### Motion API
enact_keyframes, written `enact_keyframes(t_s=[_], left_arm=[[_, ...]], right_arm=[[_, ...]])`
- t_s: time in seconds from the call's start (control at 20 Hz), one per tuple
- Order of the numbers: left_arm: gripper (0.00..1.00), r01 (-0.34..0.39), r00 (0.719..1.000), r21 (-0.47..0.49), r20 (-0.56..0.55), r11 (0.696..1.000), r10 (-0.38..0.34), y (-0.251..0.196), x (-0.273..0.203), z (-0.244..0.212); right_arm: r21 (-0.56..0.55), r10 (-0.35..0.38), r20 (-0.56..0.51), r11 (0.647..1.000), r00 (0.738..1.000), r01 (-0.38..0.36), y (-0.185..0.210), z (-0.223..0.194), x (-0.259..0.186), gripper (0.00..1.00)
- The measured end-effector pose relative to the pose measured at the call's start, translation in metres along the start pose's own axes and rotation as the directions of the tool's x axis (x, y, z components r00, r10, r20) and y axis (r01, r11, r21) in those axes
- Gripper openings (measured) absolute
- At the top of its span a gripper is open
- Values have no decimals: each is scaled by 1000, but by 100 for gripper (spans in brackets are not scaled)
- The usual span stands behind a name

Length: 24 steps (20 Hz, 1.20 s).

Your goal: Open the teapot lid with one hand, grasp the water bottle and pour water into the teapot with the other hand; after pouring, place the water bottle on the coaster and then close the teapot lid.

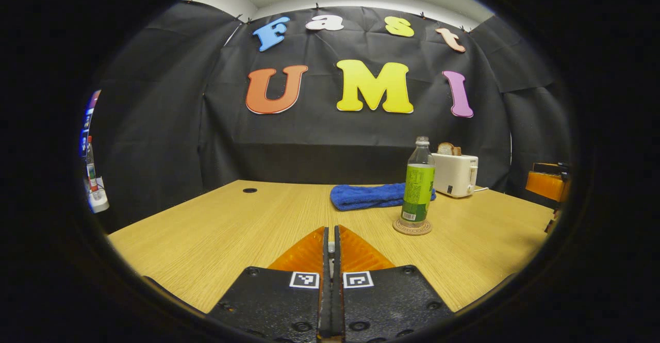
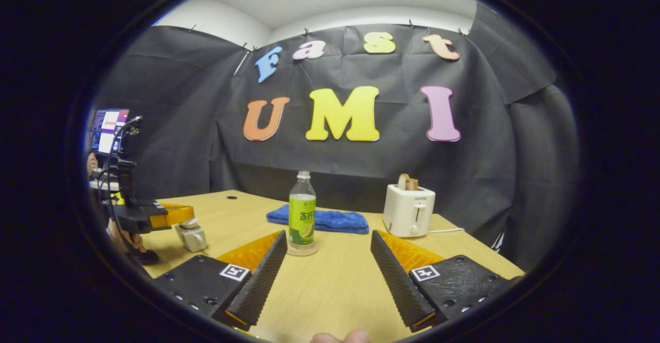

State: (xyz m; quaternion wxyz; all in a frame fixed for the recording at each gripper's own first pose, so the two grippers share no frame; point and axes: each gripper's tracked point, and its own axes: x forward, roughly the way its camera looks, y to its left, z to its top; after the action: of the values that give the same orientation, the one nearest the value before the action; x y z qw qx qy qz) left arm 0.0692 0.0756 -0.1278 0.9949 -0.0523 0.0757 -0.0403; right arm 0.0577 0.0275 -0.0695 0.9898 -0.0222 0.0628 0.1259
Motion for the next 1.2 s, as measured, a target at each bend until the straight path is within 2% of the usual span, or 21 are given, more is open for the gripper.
enact_keyframes(t_s=[0.1, 0.25, 0.35, 0.5, 0.55, 0.6, 0.7, 0.8, 0.85, 1.0, 1.2], left_arm=[[3, -17, 1000, 3, 6, 1000, 17, 3, -1, 0], [4, -23, 1000, -9, 8, 1000, 23, 1, -3, -1], [4, -37, 999, -6, 3, 999, 37, 2, -2, -1], [8, -61, 998, -7, 1, 998, 61, 3, -2, -1], [12, -79, 997, -4, -14, 997, 79, 6, -3, -4], [20, -87, 996, -6, -32, 996, 87, 8, -1, -9], [29, -109, 993, -18, -53, 994, 108, 11, -3, -13], [36, -128, 991, -23, -30, 992, 127, 13, -7, -4], [44, -138, 990, -20, -11, 990, 138, 14, -10, 4], [98, -156, 987, -22, 42, 988, 157, 9, -22, 30], [98, -112, 989, 16, 103, 994, 110, -22, -43, 73]], right_arm=[[-9, 4, 2, 1000, 1000, -4, 2, -1, -2, 94], [-11, 13, 1, 1000, 1000, -13, 4, -3, 0, 98], [-6, 14, -1, 1000, 1000, -14, 5, -3, -1, 96], [7, 13, 1, 1000, 1000, -13, 4, -3, -6, 96], [9, 11, 4, 1000, 1000, -11, 3, -1, -7, 96], [11, 10, 7, 1000, 1000, -10, 2, 1, -7, 96], [7, 5, 19, 1000, 1000, -5, 0, 4, -10, 96], [-2, -9, 38, 1000, 999, 9, -4, 7, -15, 96], [-3, -15, 46, 1000, 999, 15, -5, 9, -15, 96], [21, -49, 53, 999, 997, 48, -12, 10, -15, 94], [43, -111, 57, 993, 992, 109, -22, 15, -19, 96]])
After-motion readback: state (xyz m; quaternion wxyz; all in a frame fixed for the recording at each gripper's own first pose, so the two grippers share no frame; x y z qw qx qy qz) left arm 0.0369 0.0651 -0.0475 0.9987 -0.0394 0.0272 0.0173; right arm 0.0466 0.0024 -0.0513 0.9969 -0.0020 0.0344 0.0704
